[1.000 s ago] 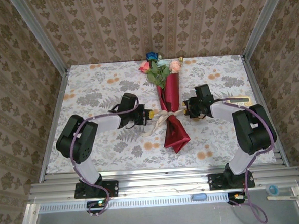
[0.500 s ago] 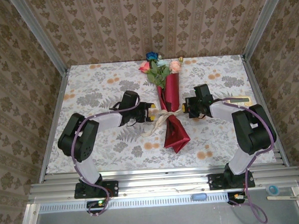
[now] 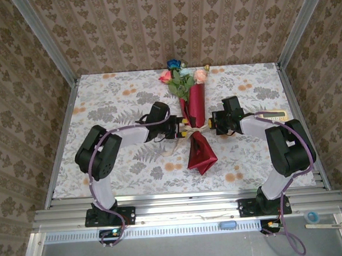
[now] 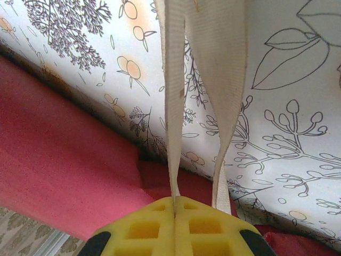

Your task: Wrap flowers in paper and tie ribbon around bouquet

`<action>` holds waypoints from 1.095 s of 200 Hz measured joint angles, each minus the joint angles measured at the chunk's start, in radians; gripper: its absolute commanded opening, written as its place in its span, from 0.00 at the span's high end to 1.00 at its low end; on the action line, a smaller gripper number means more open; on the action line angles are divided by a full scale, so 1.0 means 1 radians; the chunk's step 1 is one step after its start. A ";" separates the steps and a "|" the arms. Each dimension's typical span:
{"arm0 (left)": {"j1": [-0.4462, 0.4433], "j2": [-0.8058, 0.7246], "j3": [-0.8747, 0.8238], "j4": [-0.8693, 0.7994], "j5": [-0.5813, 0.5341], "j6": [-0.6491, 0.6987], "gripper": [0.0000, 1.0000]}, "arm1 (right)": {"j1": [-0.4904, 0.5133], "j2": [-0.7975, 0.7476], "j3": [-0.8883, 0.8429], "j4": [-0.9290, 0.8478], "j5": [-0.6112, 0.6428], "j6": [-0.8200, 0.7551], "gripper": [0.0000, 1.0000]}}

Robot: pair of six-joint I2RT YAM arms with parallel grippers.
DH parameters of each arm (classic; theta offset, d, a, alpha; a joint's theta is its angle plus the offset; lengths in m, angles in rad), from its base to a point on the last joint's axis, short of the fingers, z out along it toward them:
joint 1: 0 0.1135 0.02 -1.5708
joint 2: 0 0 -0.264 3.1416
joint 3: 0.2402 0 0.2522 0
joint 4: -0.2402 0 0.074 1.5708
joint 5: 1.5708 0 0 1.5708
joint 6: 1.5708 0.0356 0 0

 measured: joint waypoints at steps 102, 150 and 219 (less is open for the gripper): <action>0.032 0.027 -0.048 0.003 -0.012 -0.006 1.00 | -0.029 -0.008 -0.036 0.029 0.037 -0.011 1.00; 0.051 0.003 -0.075 0.004 -0.019 -0.004 1.00 | -0.047 -0.031 -0.036 0.019 0.059 -0.027 1.00; 0.053 -0.018 -0.080 0.011 -0.024 -0.004 1.00 | -0.067 -0.036 -0.036 -0.006 0.068 -0.057 1.00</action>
